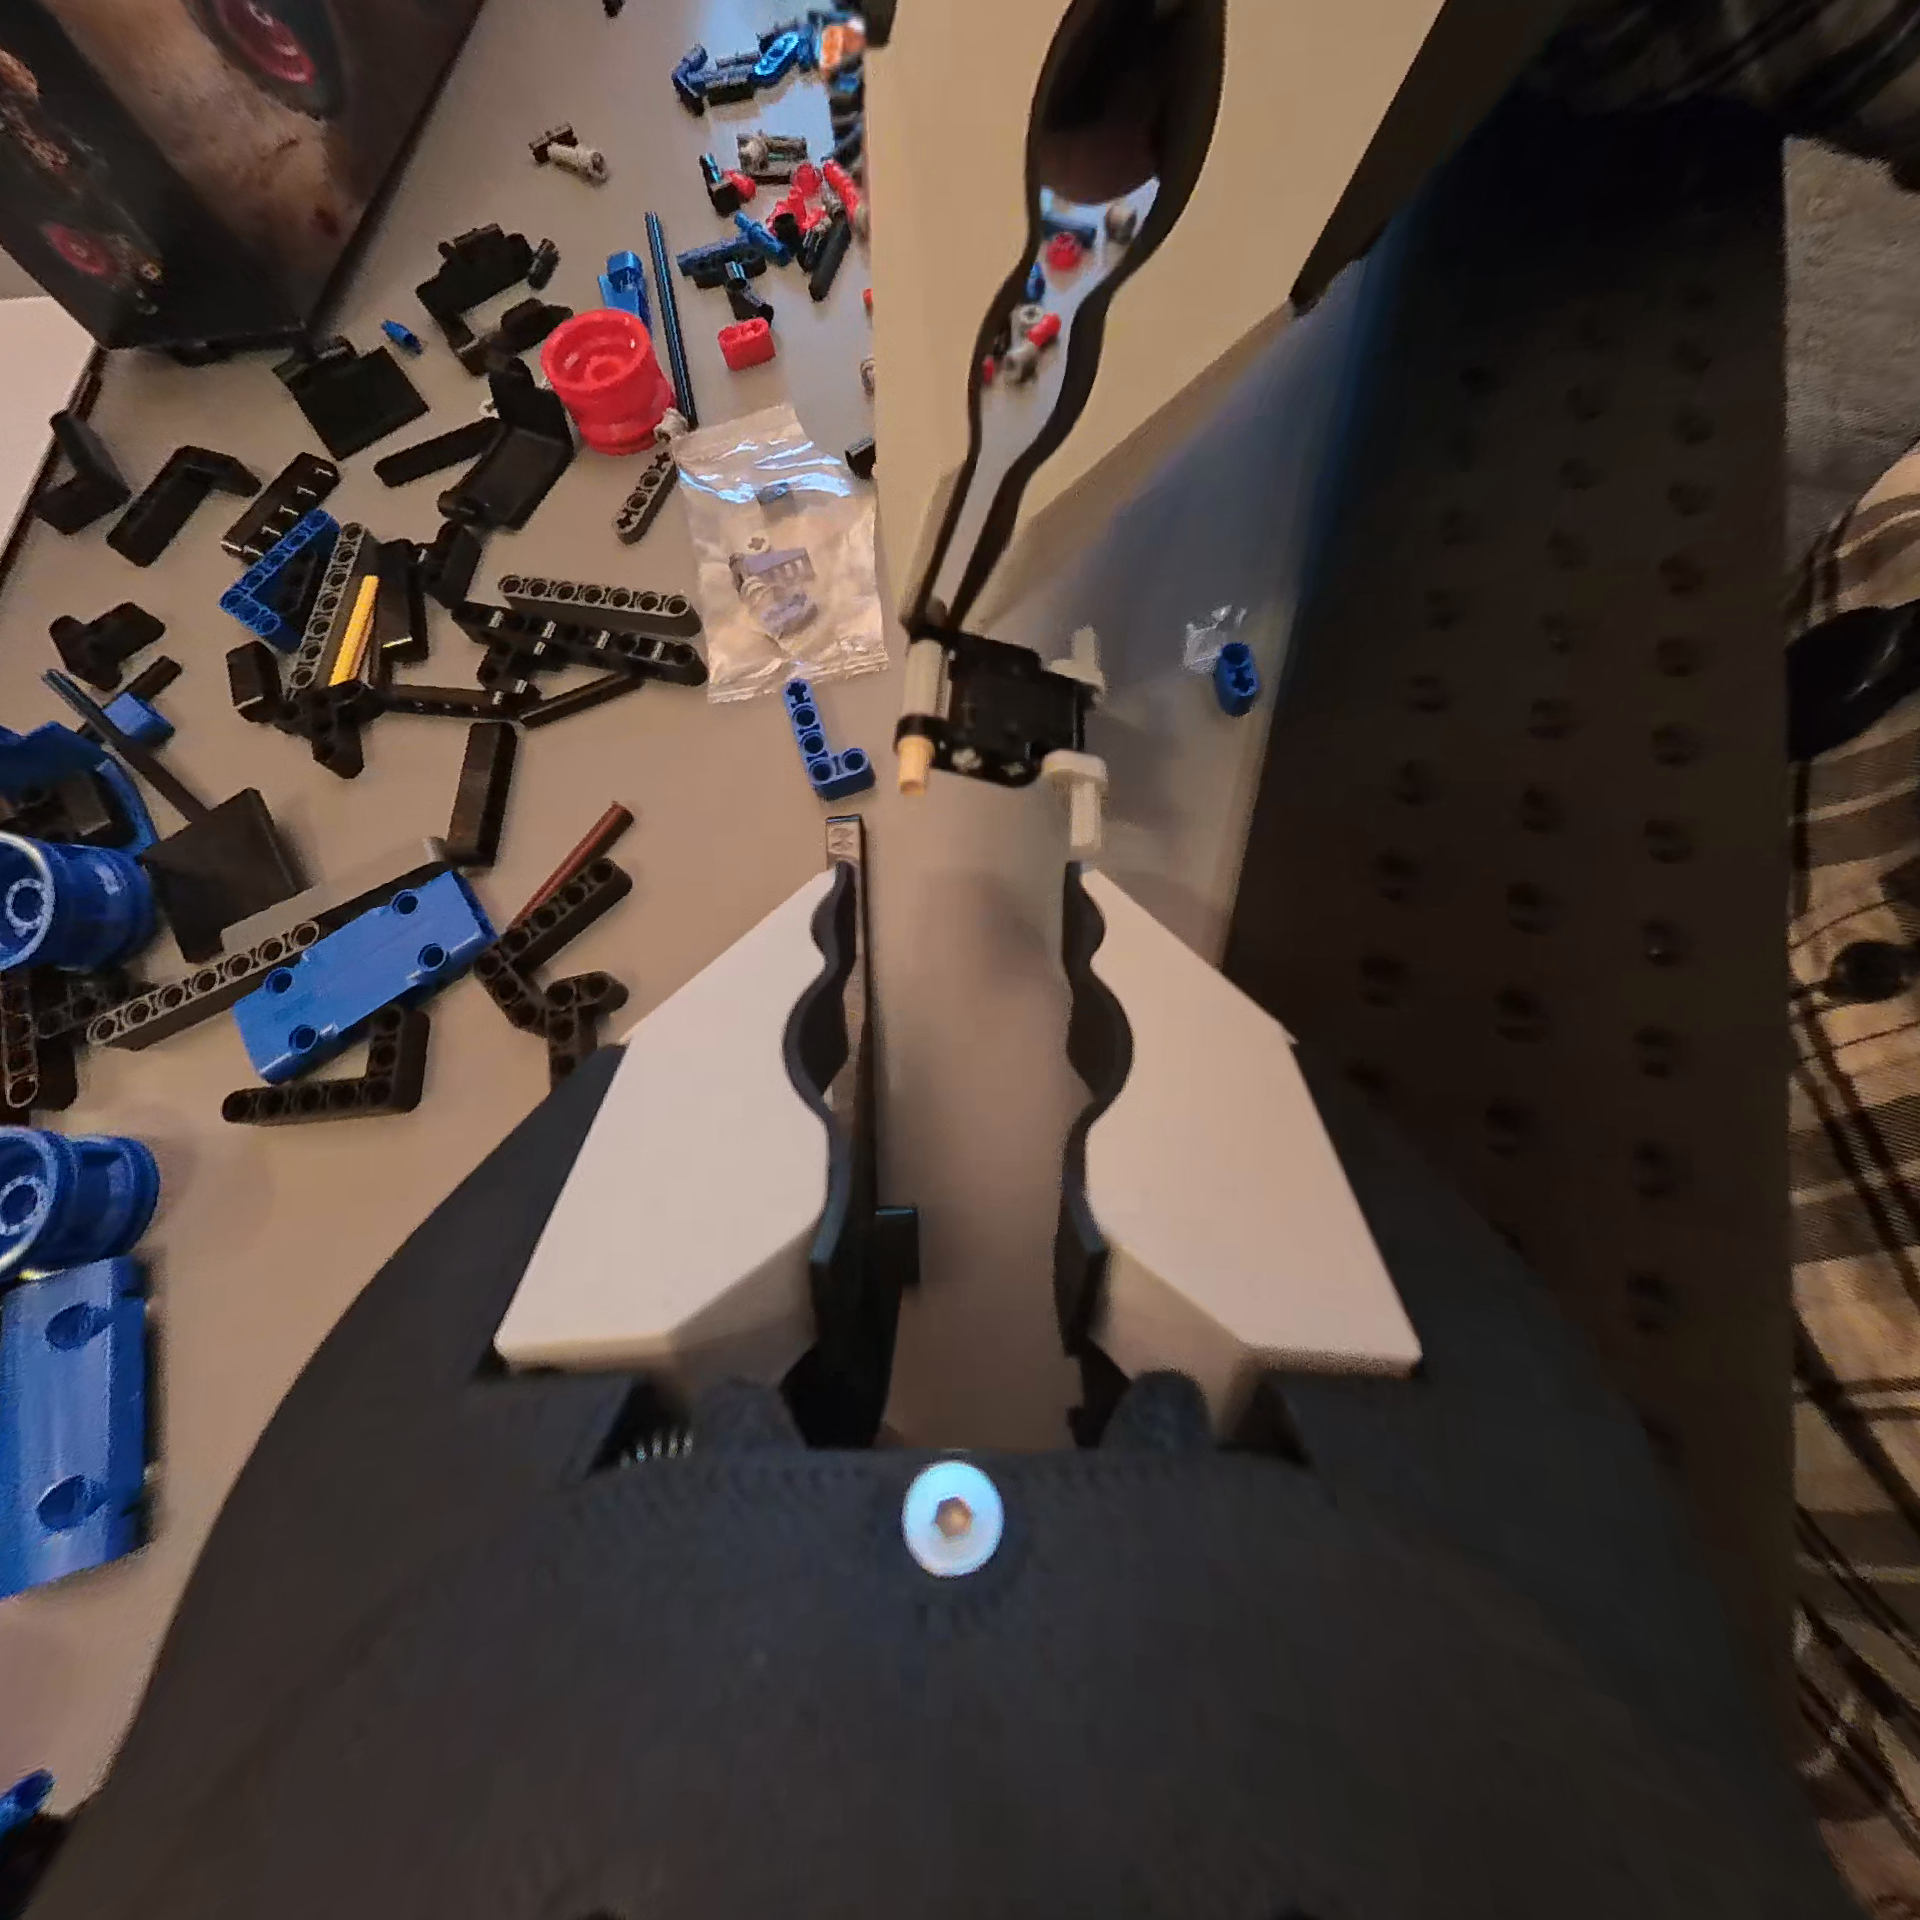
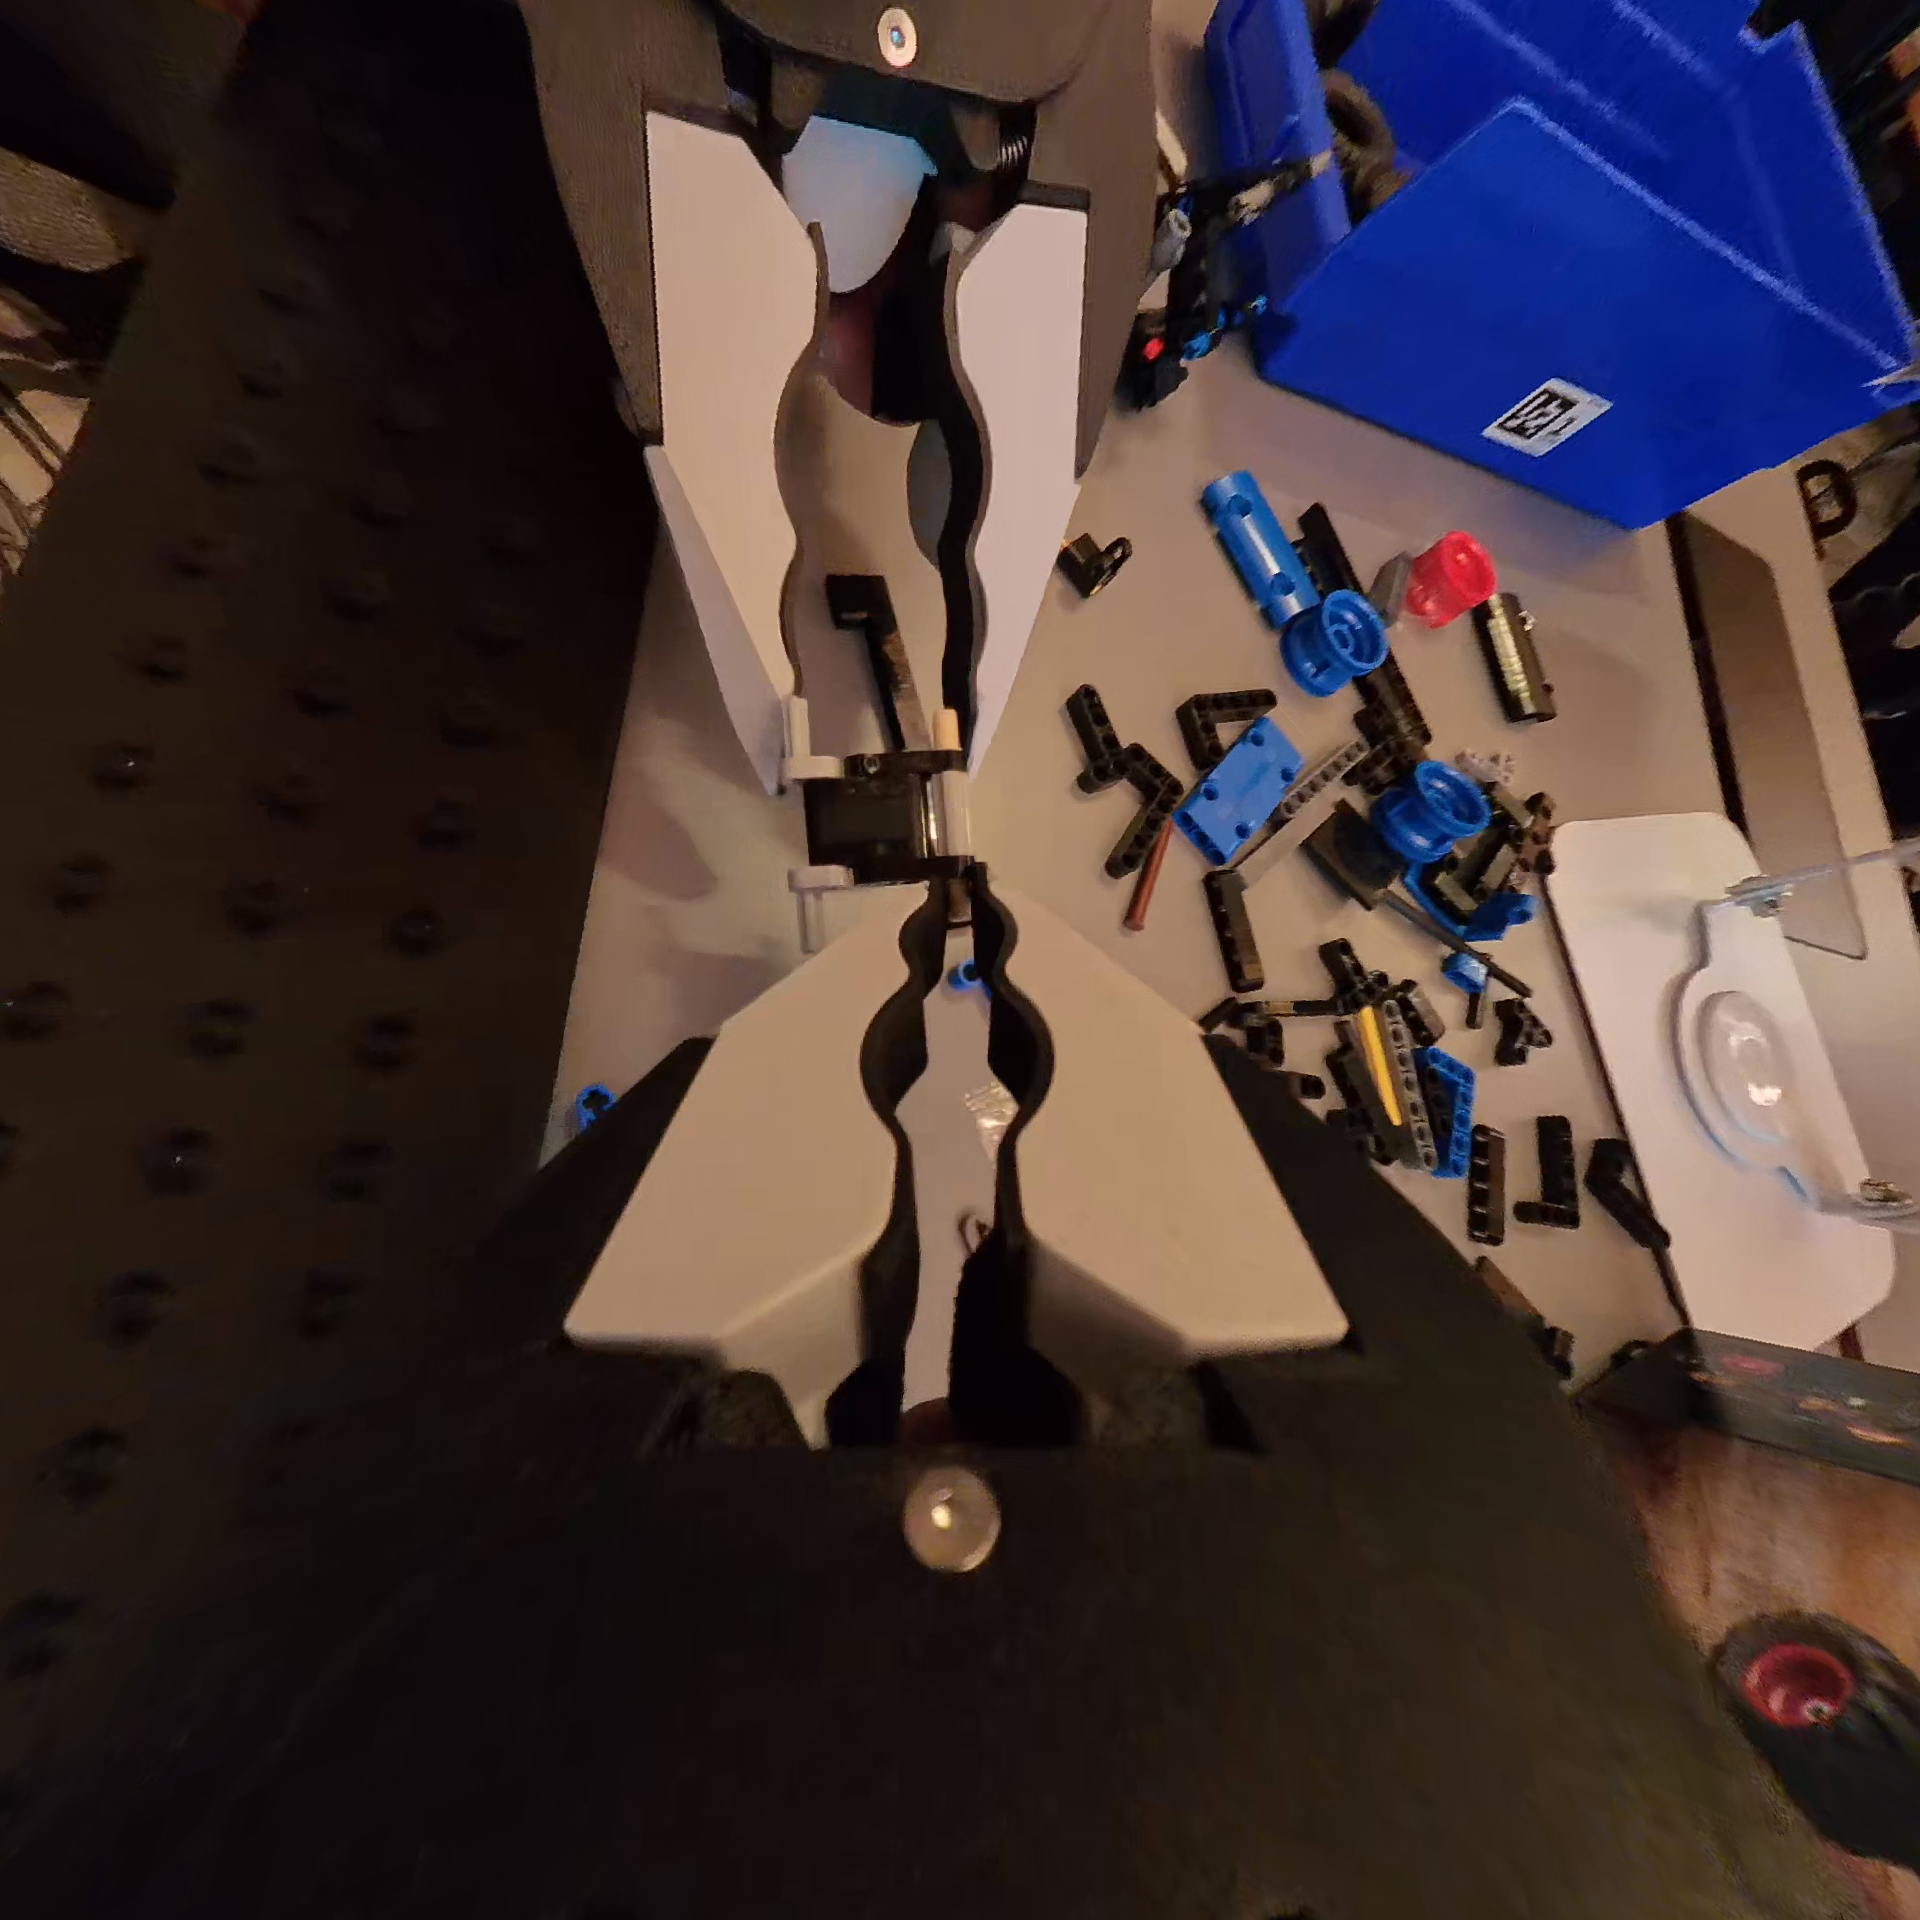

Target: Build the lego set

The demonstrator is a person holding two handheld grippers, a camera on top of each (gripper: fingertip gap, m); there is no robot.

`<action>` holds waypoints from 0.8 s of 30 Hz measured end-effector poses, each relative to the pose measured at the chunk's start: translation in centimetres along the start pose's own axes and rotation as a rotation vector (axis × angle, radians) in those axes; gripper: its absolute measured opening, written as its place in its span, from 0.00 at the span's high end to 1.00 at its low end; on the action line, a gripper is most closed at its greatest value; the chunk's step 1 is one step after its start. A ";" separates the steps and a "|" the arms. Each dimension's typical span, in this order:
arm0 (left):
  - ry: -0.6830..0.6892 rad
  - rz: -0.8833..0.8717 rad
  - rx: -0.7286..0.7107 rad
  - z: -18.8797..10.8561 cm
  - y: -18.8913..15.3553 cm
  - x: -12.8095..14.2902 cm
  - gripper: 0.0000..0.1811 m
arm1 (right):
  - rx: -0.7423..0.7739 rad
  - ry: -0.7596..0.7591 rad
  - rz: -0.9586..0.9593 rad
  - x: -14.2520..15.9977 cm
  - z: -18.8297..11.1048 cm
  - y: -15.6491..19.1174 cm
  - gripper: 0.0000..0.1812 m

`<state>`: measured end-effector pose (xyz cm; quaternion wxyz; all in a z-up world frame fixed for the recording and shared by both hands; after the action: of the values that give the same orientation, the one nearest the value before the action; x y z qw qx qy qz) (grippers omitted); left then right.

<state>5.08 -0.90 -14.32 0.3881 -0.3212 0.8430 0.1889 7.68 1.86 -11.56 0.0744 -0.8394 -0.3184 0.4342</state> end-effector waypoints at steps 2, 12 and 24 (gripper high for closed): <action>-0.022 -0.007 0.005 -0.5 0.2 -0.2 0.78 | 0.042 -0.015 -0.020 -0.2 -0.3 -0.6 0.98; -0.161 -0.044 0.065 -1.2 -0.4 -2.8 0.96 | 0.155 -0.143 -0.086 -2.5 -1.5 -1.6 0.98; -0.293 -0.153 0.174 -2.4 -1.2 -4.2 0.83 | 0.235 -0.174 -0.147 -3.1 -2.1 -2.2 0.98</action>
<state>6.68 -1.49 -9.60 0.5462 -0.3187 0.7637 0.1300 7.02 2.05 -7.27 0.1758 -0.7586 -0.3310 0.5330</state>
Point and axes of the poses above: each gripper's, where its closed fingertips meet, z out along the fingers, x out of its underside, y = z × x across the jaws, the point moved 1 cm from there along -z, back along the fingers, and after that the axes turned 1 degree about x, right-handed, at the moved point
